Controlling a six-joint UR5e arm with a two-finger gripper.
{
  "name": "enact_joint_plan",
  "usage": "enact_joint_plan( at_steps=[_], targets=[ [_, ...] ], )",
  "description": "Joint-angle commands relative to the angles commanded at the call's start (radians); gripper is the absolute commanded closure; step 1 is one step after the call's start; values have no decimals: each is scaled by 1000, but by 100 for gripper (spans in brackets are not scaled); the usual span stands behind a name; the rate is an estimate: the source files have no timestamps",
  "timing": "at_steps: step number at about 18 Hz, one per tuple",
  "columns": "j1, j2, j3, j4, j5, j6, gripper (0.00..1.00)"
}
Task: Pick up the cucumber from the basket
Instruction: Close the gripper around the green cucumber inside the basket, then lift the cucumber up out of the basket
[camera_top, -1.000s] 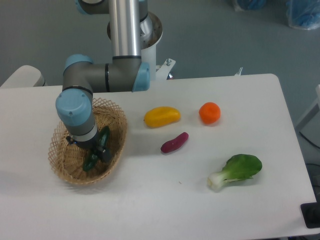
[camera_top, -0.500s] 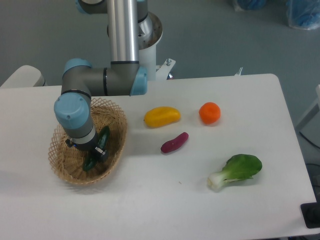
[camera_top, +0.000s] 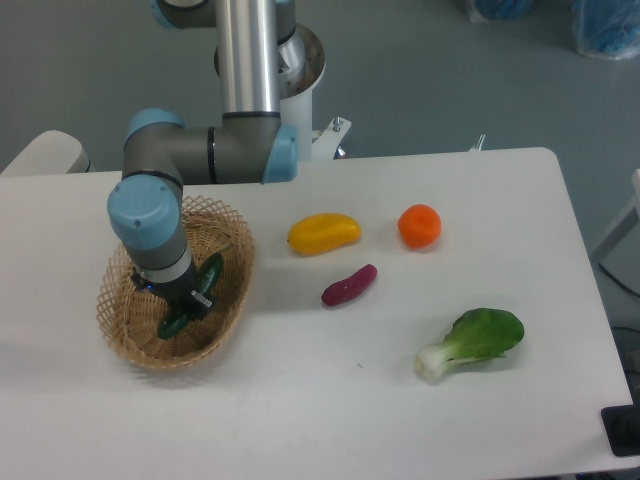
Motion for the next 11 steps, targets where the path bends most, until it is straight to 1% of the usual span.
enact_joint_plan(
  at_steps=[3, 6, 9, 11],
  targets=[
    [23, 2, 23, 0, 0, 3, 97],
    [52, -5, 70, -18, -17, 8, 97],
    [93, -14, 144, -73, -40, 11, 97],
    [110, -41, 202, -110, -41, 17, 97]
  ],
)
